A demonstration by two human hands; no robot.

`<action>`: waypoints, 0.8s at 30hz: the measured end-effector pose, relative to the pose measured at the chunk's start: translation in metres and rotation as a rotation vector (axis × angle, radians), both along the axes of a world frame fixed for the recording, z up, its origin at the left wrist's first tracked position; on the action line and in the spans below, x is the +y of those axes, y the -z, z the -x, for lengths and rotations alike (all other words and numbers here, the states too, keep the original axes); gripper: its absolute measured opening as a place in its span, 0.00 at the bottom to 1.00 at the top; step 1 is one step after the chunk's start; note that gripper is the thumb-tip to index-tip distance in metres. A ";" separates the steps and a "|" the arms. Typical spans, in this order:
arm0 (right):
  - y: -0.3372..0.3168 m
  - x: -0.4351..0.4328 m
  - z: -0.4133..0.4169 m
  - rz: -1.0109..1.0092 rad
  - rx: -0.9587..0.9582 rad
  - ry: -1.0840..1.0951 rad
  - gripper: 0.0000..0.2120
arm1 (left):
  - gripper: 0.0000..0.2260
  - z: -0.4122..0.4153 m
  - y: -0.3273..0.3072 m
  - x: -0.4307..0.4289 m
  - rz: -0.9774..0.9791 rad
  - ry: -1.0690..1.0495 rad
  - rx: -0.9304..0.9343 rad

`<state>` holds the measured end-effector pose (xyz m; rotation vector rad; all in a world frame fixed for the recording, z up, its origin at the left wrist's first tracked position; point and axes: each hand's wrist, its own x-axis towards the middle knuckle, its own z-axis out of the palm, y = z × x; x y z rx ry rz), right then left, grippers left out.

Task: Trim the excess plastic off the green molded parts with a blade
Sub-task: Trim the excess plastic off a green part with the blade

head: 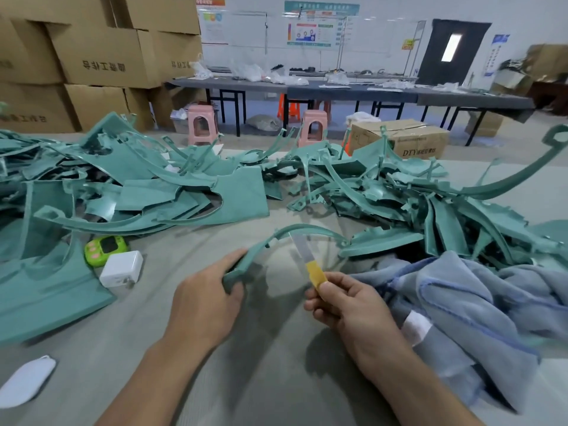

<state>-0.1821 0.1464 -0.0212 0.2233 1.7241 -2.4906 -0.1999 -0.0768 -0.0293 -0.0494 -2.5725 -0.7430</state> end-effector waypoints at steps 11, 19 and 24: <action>0.003 -0.010 -0.007 -0.602 0.371 -0.026 0.10 | 0.24 0.006 0.003 -0.006 -0.089 0.097 -0.007; -0.003 -0.012 -0.005 -1.039 0.510 -0.013 0.08 | 0.26 0.003 0.004 -0.005 -0.005 0.083 -0.015; -0.005 0.012 0.020 -0.955 0.222 0.290 0.14 | 0.28 0.003 0.003 -0.003 0.009 0.076 0.008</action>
